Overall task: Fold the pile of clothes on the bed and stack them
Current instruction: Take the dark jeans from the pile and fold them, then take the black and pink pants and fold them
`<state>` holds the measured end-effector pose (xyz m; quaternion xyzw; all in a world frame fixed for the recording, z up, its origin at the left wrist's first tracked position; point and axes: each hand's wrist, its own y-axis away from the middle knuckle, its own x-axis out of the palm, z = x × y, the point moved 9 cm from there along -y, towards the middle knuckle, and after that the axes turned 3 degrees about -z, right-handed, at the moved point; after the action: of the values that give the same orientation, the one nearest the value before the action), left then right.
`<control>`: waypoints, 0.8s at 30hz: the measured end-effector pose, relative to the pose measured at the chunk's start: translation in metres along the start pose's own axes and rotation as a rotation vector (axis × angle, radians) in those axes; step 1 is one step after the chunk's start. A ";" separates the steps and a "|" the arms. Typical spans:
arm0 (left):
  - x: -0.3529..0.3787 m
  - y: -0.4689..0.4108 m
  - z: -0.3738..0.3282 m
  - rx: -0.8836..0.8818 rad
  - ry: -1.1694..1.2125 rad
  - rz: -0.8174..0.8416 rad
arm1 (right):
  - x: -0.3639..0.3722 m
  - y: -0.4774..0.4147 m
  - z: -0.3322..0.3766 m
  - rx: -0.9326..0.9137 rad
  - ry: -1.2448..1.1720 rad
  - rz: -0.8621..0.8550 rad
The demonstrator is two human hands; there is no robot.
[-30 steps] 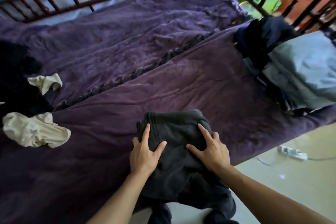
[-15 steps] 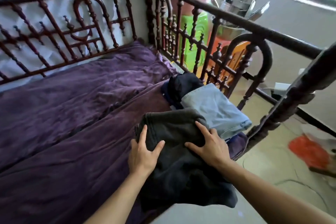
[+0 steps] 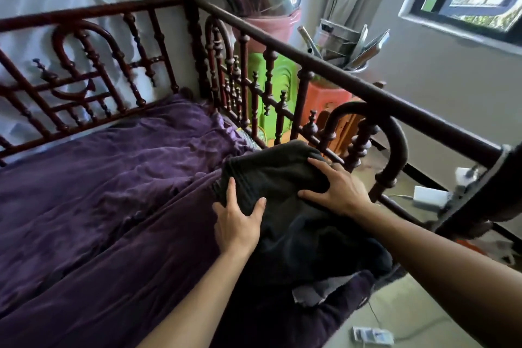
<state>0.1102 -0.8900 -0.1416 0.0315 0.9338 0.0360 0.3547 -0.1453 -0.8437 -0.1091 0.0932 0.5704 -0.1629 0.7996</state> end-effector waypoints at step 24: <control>0.162 0.012 0.052 -0.089 -0.291 0.490 | 0.150 -0.028 -0.112 -0.006 0.322 0.333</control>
<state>0.0245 -0.8623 -0.2866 0.2453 0.8352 0.1568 0.4666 -0.2097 -0.8549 -0.2866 0.2084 0.6679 -0.0102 0.7145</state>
